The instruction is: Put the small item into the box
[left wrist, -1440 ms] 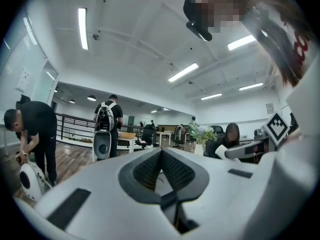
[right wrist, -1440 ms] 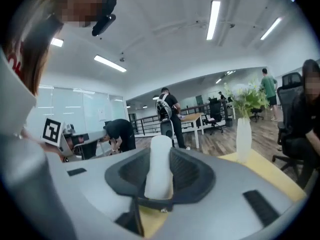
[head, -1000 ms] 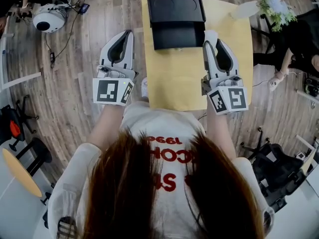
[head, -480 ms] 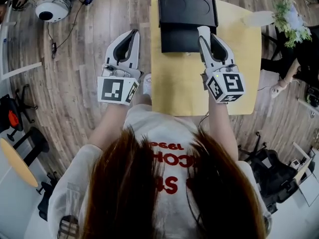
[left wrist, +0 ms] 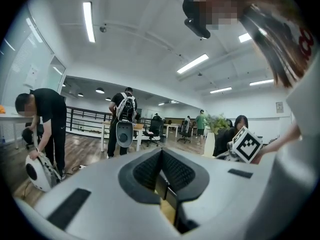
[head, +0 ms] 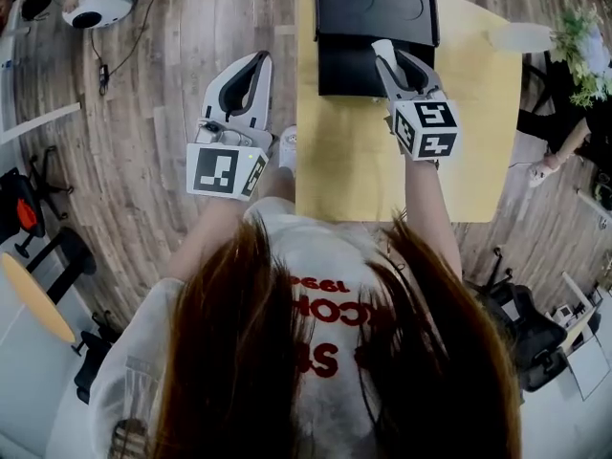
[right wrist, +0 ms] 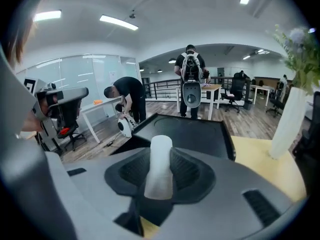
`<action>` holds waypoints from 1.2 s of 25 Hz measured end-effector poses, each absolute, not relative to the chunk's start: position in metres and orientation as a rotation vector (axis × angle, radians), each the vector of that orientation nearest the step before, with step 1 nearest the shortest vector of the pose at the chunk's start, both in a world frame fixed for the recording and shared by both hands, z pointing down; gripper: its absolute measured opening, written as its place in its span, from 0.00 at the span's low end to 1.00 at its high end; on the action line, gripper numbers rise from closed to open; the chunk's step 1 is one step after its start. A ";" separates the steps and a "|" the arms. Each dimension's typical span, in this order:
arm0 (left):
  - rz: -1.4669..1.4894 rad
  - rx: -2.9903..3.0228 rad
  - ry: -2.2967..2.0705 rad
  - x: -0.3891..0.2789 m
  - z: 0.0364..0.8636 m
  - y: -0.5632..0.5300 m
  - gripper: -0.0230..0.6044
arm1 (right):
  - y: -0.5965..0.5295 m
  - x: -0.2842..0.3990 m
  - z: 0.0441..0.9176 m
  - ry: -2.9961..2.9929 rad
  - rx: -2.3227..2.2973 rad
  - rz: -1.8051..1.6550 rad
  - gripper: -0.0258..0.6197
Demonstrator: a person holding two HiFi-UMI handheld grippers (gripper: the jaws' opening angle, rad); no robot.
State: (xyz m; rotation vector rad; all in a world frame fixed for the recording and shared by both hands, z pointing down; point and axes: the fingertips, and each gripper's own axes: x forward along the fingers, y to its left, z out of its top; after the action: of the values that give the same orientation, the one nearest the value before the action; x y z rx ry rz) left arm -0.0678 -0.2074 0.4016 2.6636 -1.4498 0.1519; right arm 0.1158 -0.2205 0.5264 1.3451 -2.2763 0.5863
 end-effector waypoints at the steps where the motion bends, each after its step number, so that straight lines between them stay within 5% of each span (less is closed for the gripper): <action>1: 0.158 2.660 -1.450 -0.070 0.403 -0.208 0.05 | -0.222 0.114 0.533 -2.265 1.320 0.597 0.24; 14: 0.171 2.657 -1.450 -0.076 0.404 -0.207 0.05 | -0.223 0.109 0.547 -2.193 1.278 0.618 0.27; 20: 0.142 2.692 -1.445 -0.070 0.389 -0.208 0.05 | -0.221 0.124 0.493 -2.294 1.449 0.526 0.09; 30: 0.084 2.752 -1.466 -0.073 0.355 -0.217 0.05 | -0.212 0.134 0.405 -2.429 1.648 0.385 0.05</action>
State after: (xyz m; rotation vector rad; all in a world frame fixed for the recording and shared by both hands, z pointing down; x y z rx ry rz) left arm -0.0732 -0.2172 0.3552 2.7517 -1.4658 0.0844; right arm 0.1344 -0.2124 0.4053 1.6478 -2.4286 0.3849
